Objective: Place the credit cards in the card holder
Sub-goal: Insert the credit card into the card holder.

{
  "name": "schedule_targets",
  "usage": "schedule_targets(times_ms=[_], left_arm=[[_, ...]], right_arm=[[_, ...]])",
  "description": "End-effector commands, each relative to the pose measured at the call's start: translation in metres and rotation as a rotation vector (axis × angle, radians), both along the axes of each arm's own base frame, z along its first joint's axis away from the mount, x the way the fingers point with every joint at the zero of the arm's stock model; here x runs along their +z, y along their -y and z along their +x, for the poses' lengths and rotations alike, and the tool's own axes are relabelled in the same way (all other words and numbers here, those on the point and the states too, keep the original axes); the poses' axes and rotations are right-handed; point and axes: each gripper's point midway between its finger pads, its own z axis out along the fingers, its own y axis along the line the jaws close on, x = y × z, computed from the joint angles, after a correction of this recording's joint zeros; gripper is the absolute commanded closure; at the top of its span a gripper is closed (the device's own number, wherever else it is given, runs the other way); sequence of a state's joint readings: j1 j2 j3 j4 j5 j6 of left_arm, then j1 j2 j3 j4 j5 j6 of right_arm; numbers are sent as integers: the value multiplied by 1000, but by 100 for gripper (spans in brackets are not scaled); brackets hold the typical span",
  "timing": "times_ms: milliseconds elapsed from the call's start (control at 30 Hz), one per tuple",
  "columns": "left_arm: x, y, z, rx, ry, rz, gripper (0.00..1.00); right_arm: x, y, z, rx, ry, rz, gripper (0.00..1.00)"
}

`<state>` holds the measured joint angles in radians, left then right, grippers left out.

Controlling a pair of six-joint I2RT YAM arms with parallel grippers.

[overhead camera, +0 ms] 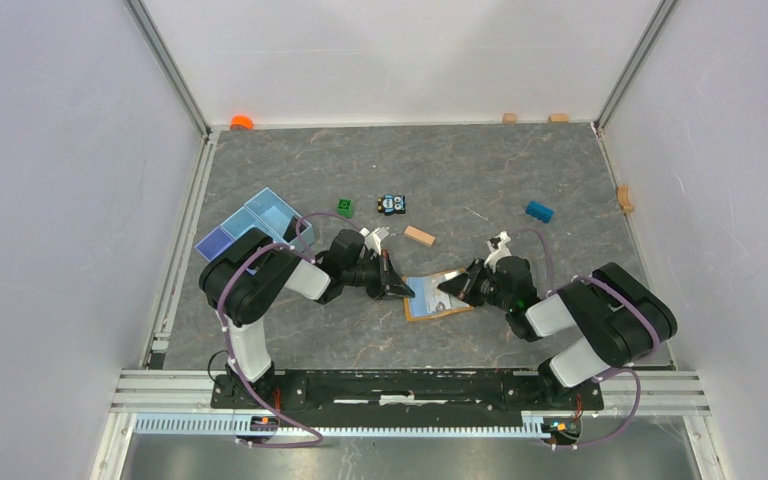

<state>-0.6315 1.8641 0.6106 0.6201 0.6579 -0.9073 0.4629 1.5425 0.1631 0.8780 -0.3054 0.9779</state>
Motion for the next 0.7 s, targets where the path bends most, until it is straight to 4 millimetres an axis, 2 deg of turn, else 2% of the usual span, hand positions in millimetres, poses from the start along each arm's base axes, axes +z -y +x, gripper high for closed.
schedule_targets(times_ms=[0,667], left_arm=[[-20,-7,-8,-9,-30,58,96],[-16,-5,-8,-14,-30,47,86]], right_arm=[[-36,14,-23,-11,-104,-104,100],[-41,3,-25,-26,-101,-88,100]])
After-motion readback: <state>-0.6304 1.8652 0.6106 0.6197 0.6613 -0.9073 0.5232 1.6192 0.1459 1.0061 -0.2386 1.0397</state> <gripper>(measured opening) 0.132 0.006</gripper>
